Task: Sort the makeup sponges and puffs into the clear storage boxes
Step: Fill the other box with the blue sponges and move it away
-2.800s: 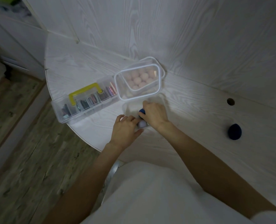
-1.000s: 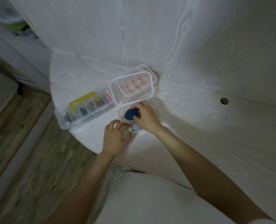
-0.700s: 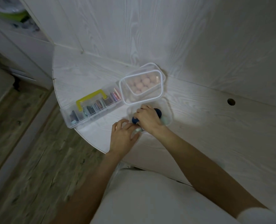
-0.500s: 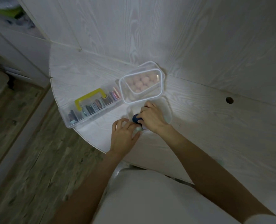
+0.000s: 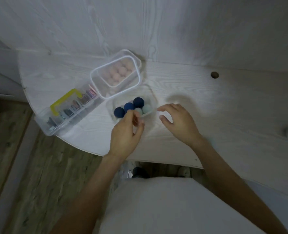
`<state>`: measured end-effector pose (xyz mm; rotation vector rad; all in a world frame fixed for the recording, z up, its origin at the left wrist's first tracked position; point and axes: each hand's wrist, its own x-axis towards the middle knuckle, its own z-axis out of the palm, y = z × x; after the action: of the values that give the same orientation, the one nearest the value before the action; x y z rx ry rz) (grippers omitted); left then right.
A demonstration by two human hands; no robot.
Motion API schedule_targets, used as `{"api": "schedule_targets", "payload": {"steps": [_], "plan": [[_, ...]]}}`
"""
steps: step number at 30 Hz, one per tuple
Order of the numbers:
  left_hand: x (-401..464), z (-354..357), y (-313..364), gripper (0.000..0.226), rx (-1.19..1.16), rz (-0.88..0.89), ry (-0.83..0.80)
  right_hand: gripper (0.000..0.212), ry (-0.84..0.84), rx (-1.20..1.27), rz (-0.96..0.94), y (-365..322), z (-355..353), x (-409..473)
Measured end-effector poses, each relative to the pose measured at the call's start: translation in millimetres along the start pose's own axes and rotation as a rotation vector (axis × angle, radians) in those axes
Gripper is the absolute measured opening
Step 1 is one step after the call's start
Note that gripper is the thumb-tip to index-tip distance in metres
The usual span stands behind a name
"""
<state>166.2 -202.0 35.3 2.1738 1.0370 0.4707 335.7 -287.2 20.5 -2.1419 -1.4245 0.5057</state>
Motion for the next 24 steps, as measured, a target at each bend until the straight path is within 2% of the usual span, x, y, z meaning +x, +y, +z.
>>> {"api": "schedule_targets", "payload": {"steps": [2, 4, 7, 9, 13, 18, 21, 24], "plan": [[-3.6, 32.5, 24.0, 0.014, -0.031, 0.087, -0.121, 0.023, -0.051, -0.051, 0.087, 40.4, -15.3, -38.0], [-6.0, 86.3, 51.2, 0.027, 0.025, 0.13, -0.311, 0.022, -0.076, -0.056, 0.191, 87.4, -35.7, -80.7], [-8.2, 164.5, 83.5, 0.061, 0.248, 0.066, -0.569, 0.02, -0.061, -0.069, 0.326, 149.6, -66.1, -137.5], [-9.1, 201.9, 96.3, 0.074, 0.41, 0.013, -0.638, 0.021, -0.033, -0.066, 0.394, 183.8, -86.5, -166.8], [-13.3, 243.2, 110.4, 0.068, 0.378, -0.092, -0.588, 0.026, 0.069, -0.034, 0.462, 241.8, -127.1, -197.6], [-20.7, 267.6, 125.5, 0.052, 0.336, 0.004, -0.532, 0.033, 0.279, -0.088, 0.583, 307.7, -165.8, -190.6], [-24.2, 267.5, 123.1, 0.043, 0.298, -0.013, -0.495, 0.038, 0.214, -0.077, 0.724, 337.3, -169.9, -174.8], [-24.6, 260.3, 113.0, 0.039, 0.241, -0.041, -0.523, 0.025, 0.134, 0.015, 0.797, 347.9, -165.4, -158.8]]}}
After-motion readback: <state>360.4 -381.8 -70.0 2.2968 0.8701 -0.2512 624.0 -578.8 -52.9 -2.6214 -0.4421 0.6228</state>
